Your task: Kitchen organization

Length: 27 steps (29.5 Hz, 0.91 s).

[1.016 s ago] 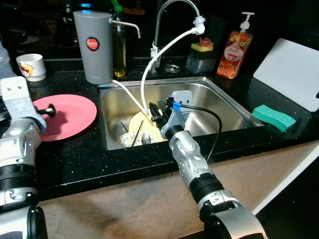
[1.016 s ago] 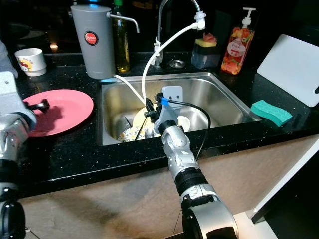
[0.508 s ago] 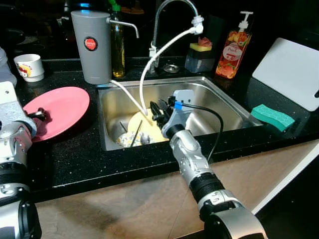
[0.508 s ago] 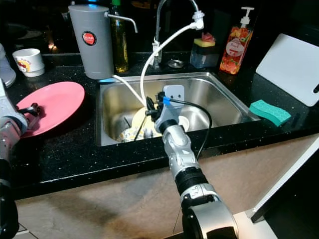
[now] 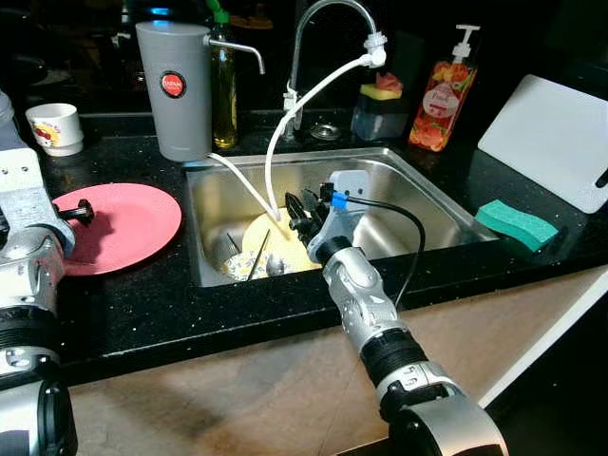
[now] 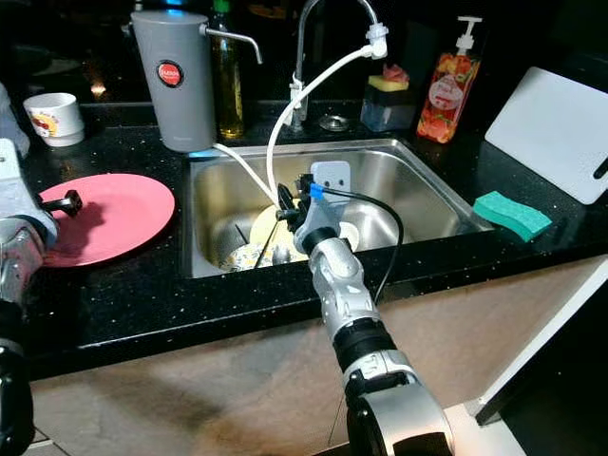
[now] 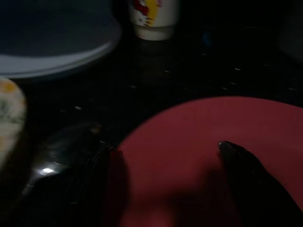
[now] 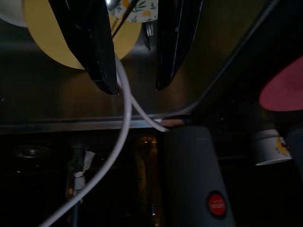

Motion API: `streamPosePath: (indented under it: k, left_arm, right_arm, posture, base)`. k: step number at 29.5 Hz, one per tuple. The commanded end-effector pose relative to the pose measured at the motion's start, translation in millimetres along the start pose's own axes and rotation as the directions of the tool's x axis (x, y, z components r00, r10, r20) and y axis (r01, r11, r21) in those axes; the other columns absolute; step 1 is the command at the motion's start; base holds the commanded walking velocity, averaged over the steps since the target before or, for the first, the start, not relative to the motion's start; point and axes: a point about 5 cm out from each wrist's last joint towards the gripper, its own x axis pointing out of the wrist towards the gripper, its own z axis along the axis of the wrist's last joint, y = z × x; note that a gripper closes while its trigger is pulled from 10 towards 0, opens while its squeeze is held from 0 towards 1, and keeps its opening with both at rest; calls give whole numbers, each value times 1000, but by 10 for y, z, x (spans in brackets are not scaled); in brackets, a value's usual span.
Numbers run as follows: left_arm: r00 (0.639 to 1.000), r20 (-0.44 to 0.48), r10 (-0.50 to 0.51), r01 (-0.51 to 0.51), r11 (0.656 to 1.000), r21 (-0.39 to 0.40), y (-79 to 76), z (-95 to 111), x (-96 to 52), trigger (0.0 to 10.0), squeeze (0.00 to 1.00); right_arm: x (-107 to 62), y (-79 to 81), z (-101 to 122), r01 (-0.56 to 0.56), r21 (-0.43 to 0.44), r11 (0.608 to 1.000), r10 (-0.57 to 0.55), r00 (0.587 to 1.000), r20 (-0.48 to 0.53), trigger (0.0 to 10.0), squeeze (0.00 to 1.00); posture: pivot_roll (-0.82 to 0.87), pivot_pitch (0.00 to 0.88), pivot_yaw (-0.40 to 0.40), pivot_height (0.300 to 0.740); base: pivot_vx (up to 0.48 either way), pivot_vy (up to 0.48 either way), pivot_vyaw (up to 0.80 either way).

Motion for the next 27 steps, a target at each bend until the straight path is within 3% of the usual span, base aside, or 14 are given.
streamPosePath:
  k: [1,3,8,12,17,22,27]
  left_arm:
    - [999,27,33,-33,999,17,78,43,3,10000,0]
    - [999,25,36,-36,999,5,87,41,5,10000,0]
    - [998,-16,65,-66,991,-113,148,-28,16,10000,0]
    - [990,-139,-19,-20,961,-274,101,-198,18,10000,0]
    - [965,-229,-126,32,926,-376,-11,-354,-10,10000,0]
    - [943,-267,-199,73,906,-418,-99,-418,-34,10000,0]
    - [925,-265,-271,112,864,-491,-208,-406,-48,10000,0]
  right_arm:
    - [32,16,49,-8,2,1000,8,1000,9,10000,0]
    - [31,15,48,-8,1,1000,8,1000,9,10000,0]
    - [24,-3,45,-5,-2,1000,5,1000,7,10000,0]
    - [22,-11,46,-6,-7,1000,6,1000,6,10000,0]
    - [29,-3,56,-10,-10,1000,10,1000,8,10000,0]
    - [35,2,65,-11,-10,1000,11,1000,11,10000,0]
    - [43,-6,81,-8,-8,1000,8,1000,13,10000,0]
  posture:
    - [53,44,-50,740]
    - [53,44,-50,740]
    - [50,44,-44,740]
    - [52,47,-48,740]
    - [52,50,-49,740]
    - [52,50,-49,740]
    - [50,51,-51,740]
  base:
    - [0,0,0]
    - [0,0,0]
    - [0,0,0]
    - [0,0,0]
    - [0,0,0]
    - [0,0,0]
    - [0,0,0]
